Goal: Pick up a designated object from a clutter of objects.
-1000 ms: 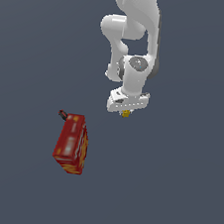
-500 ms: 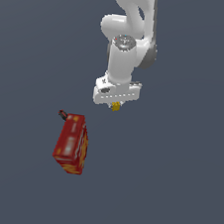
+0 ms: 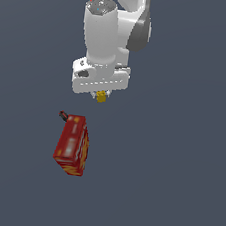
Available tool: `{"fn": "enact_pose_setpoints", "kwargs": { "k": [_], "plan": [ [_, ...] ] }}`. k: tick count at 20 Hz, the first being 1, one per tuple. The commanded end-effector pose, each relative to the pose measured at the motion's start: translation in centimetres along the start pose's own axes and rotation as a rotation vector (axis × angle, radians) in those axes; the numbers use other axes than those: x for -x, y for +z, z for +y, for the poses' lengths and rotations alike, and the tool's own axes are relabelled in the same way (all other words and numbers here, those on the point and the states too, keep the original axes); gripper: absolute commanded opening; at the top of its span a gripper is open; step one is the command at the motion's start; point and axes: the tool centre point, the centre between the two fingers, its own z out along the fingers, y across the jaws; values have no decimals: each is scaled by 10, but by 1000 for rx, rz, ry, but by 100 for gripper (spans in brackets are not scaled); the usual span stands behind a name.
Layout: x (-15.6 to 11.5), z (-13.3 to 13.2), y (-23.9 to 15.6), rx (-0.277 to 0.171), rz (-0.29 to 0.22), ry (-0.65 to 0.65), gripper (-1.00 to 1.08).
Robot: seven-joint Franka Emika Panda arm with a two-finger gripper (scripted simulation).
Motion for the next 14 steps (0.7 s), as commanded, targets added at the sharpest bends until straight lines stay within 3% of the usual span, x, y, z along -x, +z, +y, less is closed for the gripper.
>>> {"fn": "enact_pose_setpoints", "kwargs": {
  "k": [1,7,14],
  "plan": [
    [-2,20,-23,0,-1,0,-100],
    [-9,63,-70,2,-1,0,-100],
    [-15,96,-106,3,-2,0,-100]
  ]
}}
